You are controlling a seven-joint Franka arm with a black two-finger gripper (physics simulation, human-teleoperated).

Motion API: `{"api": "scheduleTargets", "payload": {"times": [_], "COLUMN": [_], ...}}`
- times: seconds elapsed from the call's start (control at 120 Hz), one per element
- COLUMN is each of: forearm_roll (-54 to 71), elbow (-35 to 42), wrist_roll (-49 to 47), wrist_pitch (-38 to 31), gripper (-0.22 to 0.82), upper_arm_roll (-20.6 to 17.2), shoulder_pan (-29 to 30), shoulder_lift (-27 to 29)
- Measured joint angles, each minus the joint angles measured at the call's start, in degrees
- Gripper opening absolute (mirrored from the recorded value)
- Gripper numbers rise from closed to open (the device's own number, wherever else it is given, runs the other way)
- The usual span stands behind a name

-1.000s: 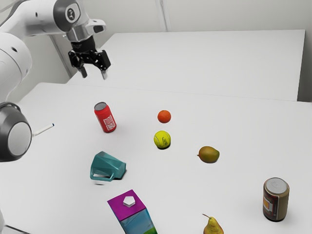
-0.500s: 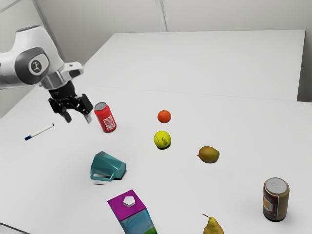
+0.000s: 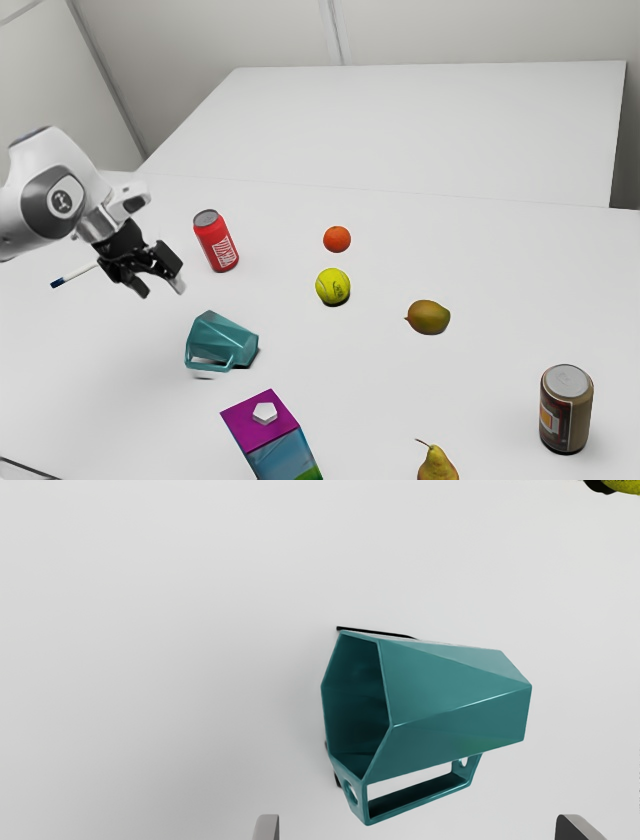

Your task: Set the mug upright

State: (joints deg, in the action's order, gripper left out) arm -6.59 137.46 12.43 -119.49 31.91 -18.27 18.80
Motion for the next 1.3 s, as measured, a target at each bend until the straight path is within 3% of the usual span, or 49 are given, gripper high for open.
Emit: {"api": "scheduleTargets", "payload": {"times": [0.325, 0.625, 1.3], "forearm_roll": [-10.6, -22.5, -42.9], "elbow": [3.1, 2.9, 3.1], "wrist_roll": [12.0, 23.3, 40.2], "wrist_pitch": [-3.1, -3.7, 0.3], "gripper": [0.60, 0.60, 0.60], "upper_arm_roll": [3.5, 3.8, 3.7], "shoulder_pan": [-0.1, 0.0, 0.0], "shoulder_lift": [-2.9, -9.7, -16.8]}}
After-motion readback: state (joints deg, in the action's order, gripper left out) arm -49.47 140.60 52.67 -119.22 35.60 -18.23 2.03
